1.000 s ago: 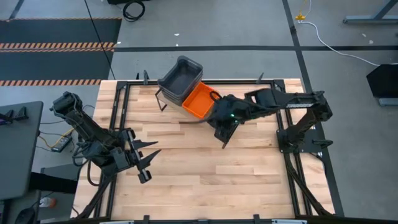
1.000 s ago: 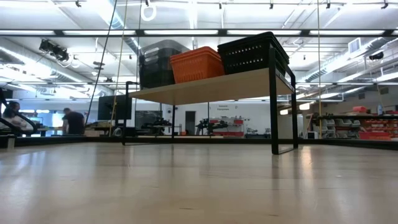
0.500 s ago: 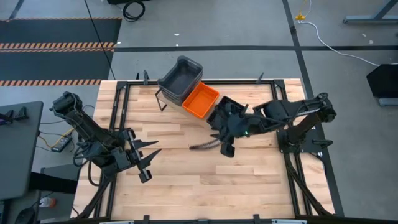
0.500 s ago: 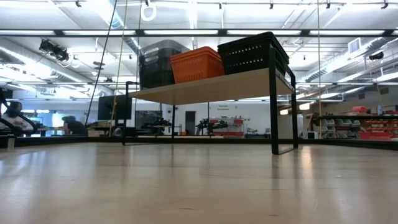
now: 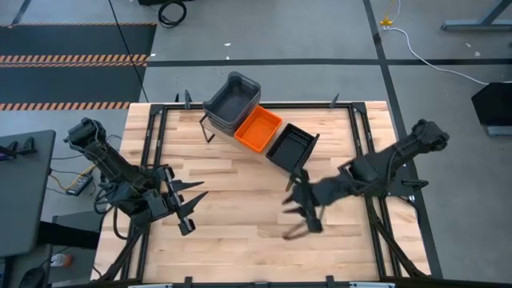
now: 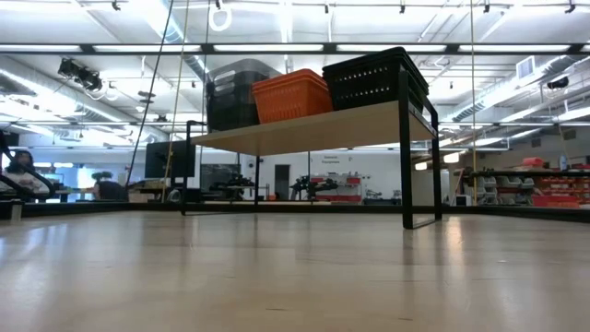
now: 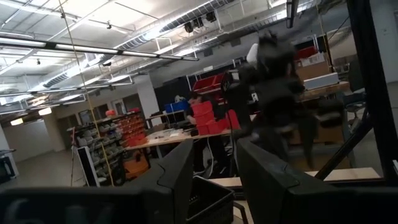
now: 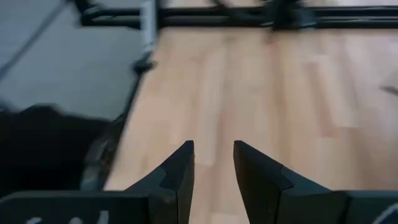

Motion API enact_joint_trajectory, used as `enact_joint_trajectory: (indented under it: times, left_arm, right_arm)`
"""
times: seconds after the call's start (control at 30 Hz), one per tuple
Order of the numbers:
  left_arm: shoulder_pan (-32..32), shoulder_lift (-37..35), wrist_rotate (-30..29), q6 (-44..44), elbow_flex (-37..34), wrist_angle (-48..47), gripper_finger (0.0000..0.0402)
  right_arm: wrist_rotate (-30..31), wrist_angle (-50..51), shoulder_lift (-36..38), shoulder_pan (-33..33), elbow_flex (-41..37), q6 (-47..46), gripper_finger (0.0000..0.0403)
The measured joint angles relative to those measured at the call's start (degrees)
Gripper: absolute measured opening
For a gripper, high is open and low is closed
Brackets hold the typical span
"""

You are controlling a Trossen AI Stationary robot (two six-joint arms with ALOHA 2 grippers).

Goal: Stack baskets on shelf by color
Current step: Return to Home Position

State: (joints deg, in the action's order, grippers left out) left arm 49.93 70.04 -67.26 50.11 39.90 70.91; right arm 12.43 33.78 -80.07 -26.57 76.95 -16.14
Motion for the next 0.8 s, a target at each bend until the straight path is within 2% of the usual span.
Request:
enact_joint_trajectory:
  times: [0.07, 0.17, 0.3, 0.4, 0.63, 0.8]
  left_arm:
    - [0.00, 0.00, 0.00, 0.00, 0.00, 0.00, 0.0130]
    - [0.00, 0.00, 0.00, -0.02, 0.00, 0.00, 0.0130]
    - [0.00, 0.00, 0.00, 0.00, 0.00, 0.00, 0.0130]
    - [-0.40, 0.00, 0.00, -0.09, 0.00, -0.04, 0.0130]
    - [-2.46, -0.02, 0.00, -3.55, 0.00, -2.92, 0.0130]
    - [-3.28, -0.02, 0.00, -4.54, 0.00, -3.54, 0.0130]
  right_arm:
    - [-1.33, -5.46, 2.94, -1.02, -6.54, 0.76, 0.0118]
    - [-0.10, -10.79, 8.20, -1.53, -13.69, 0.75, 0.0118]
    - [0.04, -14.42, 17.50, -1.02, -19.44, 3.20, 0.0118]
    - [2.50, -17.45, 24.95, 0.28, -23.83, 7.26, 0.0118]
    - [2.11, -30.11, 39.49, 8.10, -38.31, 14.67, 0.0118]
    - [-4.23, -37.15, 45.97, 15.19, -48.44, 15.01, 0.0118]
